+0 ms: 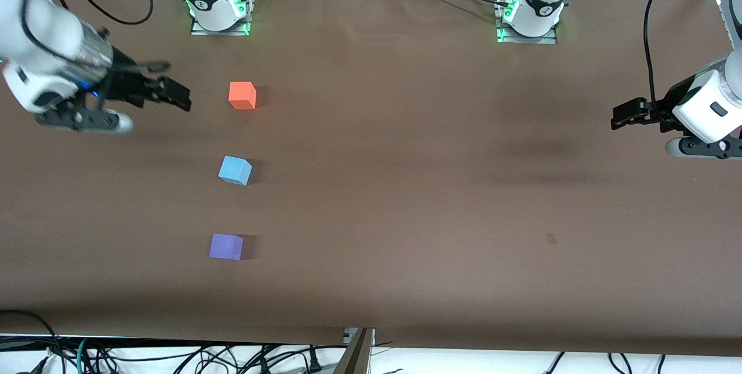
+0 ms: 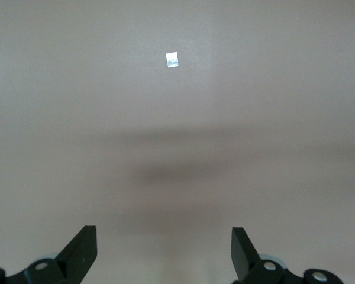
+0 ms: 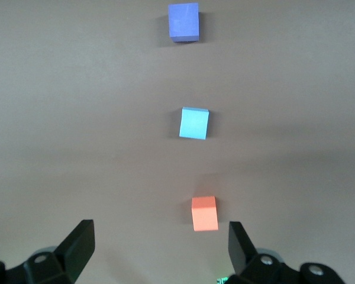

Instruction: Place blue block between orange and purple blocks

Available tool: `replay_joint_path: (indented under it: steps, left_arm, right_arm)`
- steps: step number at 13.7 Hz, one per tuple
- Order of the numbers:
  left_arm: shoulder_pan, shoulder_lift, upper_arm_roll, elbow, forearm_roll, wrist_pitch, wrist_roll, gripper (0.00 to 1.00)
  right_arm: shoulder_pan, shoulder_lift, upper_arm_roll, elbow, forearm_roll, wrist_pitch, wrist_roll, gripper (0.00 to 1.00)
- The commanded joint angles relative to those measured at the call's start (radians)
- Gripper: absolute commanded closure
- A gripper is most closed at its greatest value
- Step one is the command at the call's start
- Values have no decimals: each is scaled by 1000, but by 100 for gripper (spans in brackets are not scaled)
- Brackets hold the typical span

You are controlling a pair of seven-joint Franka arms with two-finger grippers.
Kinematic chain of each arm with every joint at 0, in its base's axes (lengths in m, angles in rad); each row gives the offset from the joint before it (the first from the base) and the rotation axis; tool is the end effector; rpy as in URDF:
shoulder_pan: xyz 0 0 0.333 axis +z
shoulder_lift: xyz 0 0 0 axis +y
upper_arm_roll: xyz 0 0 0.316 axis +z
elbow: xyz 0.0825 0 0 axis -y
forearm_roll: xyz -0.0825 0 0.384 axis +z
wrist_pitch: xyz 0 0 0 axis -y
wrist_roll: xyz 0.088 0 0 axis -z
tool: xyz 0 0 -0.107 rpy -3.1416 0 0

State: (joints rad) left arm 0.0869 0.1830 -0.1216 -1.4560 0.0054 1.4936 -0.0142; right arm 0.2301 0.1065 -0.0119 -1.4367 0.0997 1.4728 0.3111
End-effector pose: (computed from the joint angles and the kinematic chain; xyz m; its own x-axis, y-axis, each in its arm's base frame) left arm 0.5985 -0.0138 0.5669 0.9894 -0.0209 -0.1438 -0.0190 -0.9997 0.0147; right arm 0.5612 0.1366 0.6191 0.9919 -0.0826 -0.0966 -0.0898 -0.9933 -0.0721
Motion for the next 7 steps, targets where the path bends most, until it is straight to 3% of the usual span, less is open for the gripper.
replay_joint_path:
  steps: [1,7]
  left_arm:
    - [5,18,-3,34,-18,-12,20,0]
    - [5,23,-3,34,-18,-12,20,0]
  right_arm:
    - [-33,-157,-3,-180,-9,30,-76,0]
    - [-153,-160,15,-176,-37,20,-224,0]
